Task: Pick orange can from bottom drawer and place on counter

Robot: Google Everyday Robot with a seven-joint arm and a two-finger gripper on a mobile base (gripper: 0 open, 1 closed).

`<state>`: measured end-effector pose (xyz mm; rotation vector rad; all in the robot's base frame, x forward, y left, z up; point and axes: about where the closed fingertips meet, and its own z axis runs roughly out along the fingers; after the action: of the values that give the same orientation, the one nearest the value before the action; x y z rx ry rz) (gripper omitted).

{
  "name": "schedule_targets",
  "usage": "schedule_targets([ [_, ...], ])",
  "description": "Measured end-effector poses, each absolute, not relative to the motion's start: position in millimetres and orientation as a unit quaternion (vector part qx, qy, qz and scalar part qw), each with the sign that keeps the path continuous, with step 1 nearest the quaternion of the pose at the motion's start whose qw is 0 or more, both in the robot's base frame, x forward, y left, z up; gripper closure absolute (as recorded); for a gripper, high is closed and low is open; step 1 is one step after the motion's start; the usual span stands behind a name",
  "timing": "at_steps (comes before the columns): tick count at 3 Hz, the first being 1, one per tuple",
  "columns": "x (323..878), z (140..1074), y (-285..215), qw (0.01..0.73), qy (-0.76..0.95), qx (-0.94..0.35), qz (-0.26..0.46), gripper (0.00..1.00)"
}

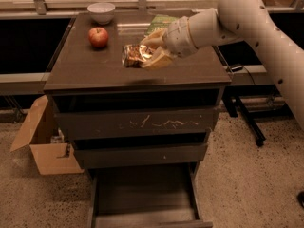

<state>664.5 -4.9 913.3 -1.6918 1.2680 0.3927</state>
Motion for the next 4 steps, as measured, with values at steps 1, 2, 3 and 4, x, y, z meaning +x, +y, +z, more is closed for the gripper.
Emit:
schedule_targets([
  [1, 714.2, 920.2, -8.9, 0.489, 0.54, -0.666, 0.158, 1.0],
  [2, 748.6, 921.6, -13.7, 0.501, 0.559, -0.642, 0.155, 0.84],
  [3, 769.1, 916.3, -19.0, 0.506, 0.576, -0.623, 0.159, 0.61],
  [4, 781.4, 905.0, -24.0, 0.504, 0.588, -0.608, 0.172, 0.37],
])
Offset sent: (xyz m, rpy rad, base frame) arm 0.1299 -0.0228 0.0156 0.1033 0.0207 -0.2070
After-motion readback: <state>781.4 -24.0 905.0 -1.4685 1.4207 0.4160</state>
